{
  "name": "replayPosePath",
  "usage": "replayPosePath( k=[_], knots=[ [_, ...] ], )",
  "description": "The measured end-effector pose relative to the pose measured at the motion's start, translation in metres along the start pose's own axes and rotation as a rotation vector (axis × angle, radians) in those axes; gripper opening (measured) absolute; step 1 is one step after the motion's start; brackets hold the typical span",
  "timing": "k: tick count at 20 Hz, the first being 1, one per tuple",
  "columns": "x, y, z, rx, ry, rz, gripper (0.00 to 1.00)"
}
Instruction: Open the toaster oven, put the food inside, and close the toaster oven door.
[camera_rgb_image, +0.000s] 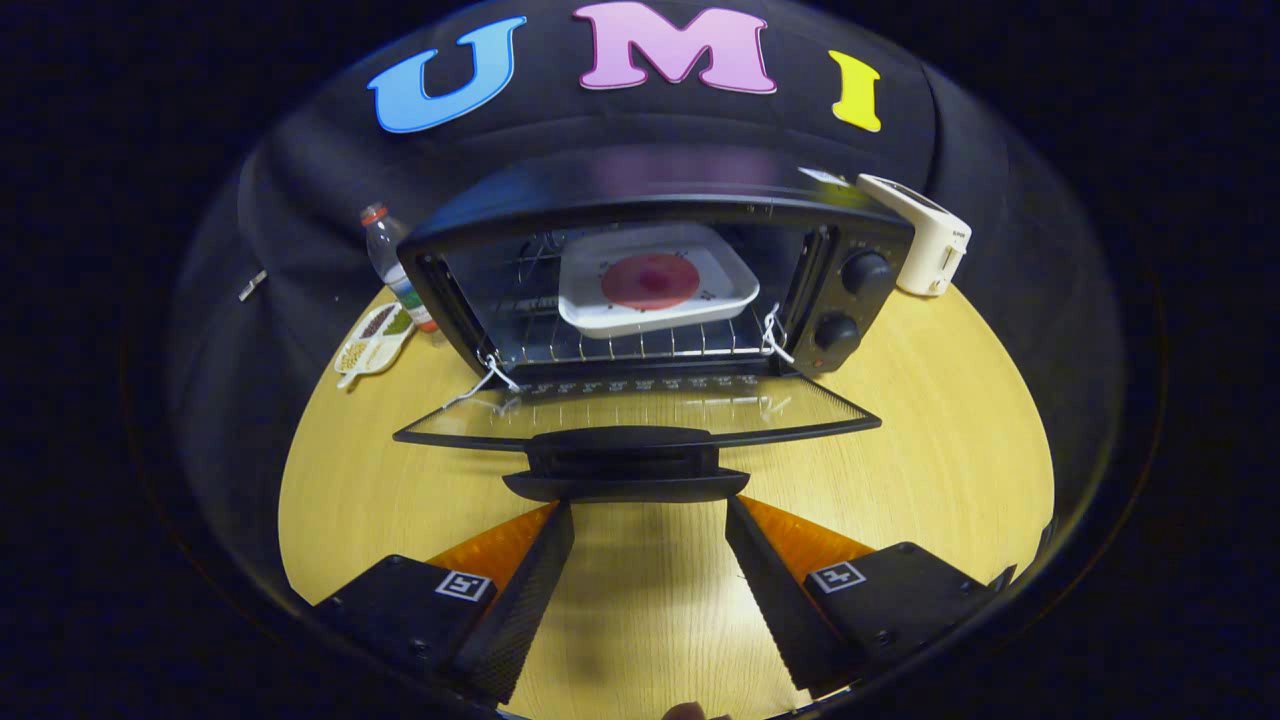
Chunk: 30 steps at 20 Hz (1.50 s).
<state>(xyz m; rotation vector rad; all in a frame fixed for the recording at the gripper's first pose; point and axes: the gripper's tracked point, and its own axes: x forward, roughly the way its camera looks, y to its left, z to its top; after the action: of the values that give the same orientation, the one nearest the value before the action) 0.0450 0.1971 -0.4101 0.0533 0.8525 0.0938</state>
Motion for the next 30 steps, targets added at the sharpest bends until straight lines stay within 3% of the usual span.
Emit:
replayPosePath(
  k=[7, 16, 30],
  knots=[
    [-0.032, -0.006, 0.071, 0.020, -0.174, -0.002, 0.99],
    [-0.087, -0.026, 0.107, 0.003, -0.334, -0.004, 0.99],
    [-0.278, -0.103, 0.173, -0.031, -0.692, -0.031, 0.99]
  ],
)
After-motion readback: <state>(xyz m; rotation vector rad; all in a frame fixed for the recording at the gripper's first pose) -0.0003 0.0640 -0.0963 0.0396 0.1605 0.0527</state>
